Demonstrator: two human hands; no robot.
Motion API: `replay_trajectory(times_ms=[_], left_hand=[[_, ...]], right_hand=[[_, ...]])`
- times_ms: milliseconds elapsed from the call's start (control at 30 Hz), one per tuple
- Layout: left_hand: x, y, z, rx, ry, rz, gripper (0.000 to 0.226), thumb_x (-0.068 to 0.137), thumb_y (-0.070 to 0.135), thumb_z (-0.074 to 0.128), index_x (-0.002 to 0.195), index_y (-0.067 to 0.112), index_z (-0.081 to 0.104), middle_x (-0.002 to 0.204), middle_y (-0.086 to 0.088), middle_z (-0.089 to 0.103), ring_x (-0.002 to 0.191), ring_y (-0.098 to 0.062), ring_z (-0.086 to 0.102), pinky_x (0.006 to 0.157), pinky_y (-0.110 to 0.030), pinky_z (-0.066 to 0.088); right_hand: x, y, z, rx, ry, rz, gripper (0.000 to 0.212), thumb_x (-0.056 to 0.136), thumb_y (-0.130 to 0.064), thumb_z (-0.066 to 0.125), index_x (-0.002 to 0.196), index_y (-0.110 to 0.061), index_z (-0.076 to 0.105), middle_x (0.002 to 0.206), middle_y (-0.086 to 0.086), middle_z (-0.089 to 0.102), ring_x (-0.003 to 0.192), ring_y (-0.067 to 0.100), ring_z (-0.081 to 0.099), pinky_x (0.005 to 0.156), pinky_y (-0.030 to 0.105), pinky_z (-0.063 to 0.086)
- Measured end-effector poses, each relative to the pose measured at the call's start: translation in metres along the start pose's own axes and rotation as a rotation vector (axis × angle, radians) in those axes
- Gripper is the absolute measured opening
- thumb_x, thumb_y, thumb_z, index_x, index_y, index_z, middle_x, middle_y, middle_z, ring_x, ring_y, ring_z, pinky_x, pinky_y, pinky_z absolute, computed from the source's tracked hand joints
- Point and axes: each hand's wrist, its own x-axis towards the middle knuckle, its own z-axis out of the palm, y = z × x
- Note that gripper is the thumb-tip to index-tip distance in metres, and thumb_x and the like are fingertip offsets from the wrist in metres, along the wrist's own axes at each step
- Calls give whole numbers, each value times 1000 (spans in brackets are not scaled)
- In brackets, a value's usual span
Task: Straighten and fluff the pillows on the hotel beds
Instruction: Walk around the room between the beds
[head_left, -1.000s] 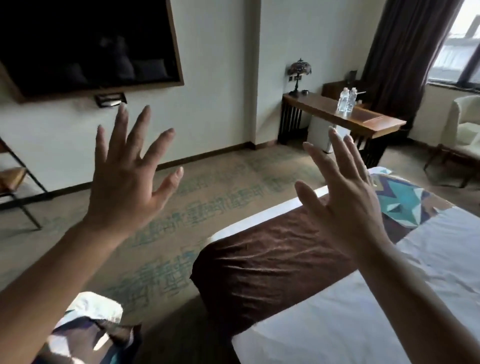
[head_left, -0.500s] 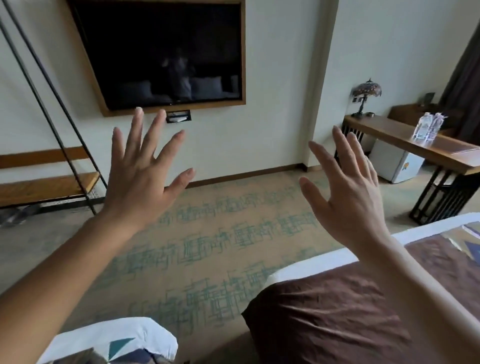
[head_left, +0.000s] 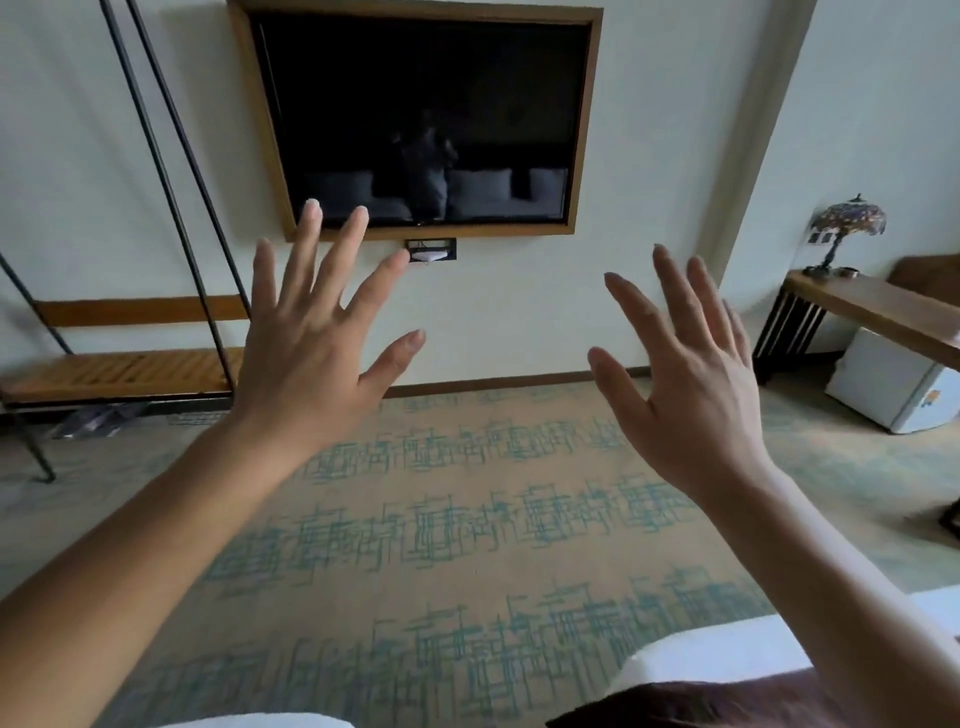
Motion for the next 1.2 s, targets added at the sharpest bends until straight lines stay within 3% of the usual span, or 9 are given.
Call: replay_trajectory(times_ms=[300, 600, 900, 1200], left_hand=[[90, -48, 108, -47, -123, -73, 73, 101, 68, 26, 162, 28, 28, 176, -3, 2, 162, -29, -6, 126, -61, 2], [203, -61, 231, -72, 11, 9, 66, 104, 59, 36, 159, 24, 36, 174, -6, 13, 162, -33, 3, 125, -65, 8], [299, -70, 375, -218, -18, 28, 65, 103, 57, 37, 158, 23, 38, 174, -6, 13, 162, -32, 1, 126, -62, 4], [417, -103, 538, -246, -36, 134, 66, 103, 57, 35, 159, 22, 36, 174, -9, 11, 162, -36, 1, 124, -68, 6]], right_hand=[[111, 58, 110, 50, 39, 41, 62, 101, -57, 40, 158, -33, 32, 172, 3, 13, 159, 26, 5, 126, 55, 17], [212, 145, 203, 66, 32, 81, 62, 101, -57, 41, 158, -36, 31, 172, 1, 13, 159, 24, 5, 126, 54, 17], [270, 216, 292, 15, -26, 143, 61, 99, -55, 44, 156, -34, 36, 171, 0, 16, 159, 25, 8, 125, 55, 19], [357, 284, 396, -88, -31, 220, 63, 99, -57, 44, 157, -35, 35, 172, -1, 14, 159, 23, 6, 126, 50, 15]])
